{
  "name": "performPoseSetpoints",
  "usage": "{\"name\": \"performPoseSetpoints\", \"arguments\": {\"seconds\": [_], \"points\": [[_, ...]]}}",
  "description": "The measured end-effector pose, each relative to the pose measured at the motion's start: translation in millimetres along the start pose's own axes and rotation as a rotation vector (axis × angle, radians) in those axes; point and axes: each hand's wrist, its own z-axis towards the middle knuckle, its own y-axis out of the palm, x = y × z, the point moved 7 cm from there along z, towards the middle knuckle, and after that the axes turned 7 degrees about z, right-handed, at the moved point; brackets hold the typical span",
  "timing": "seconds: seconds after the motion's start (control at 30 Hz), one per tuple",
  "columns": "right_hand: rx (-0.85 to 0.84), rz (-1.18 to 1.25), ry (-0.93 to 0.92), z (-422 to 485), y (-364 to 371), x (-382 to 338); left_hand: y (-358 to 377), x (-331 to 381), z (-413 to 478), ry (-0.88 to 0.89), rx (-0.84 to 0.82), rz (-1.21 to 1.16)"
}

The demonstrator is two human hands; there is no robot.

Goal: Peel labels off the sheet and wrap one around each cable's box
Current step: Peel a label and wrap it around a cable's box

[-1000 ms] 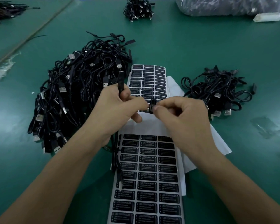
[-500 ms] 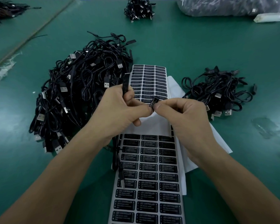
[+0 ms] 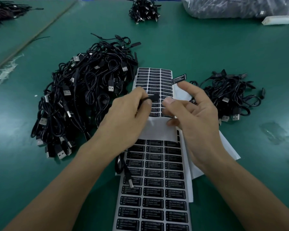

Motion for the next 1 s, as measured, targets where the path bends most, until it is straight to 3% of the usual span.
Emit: {"name": "performPoseSetpoints", "arguments": {"seconds": [0.2, 0.63, 1.0], "points": [[0.041, 0.0, -0.015, 2, -5, -1, -2, 15, 1, 0.141, -0.003, -0.089], [0.141, 0.116, -0.037, 3, -12, -7, -5, -2, 2, -0.002, 0.098, -0.159], [0.067, 0.07, 0.112, 2, -4, 8, 0, 4, 1, 0.029, 0.088, -0.342]]}}
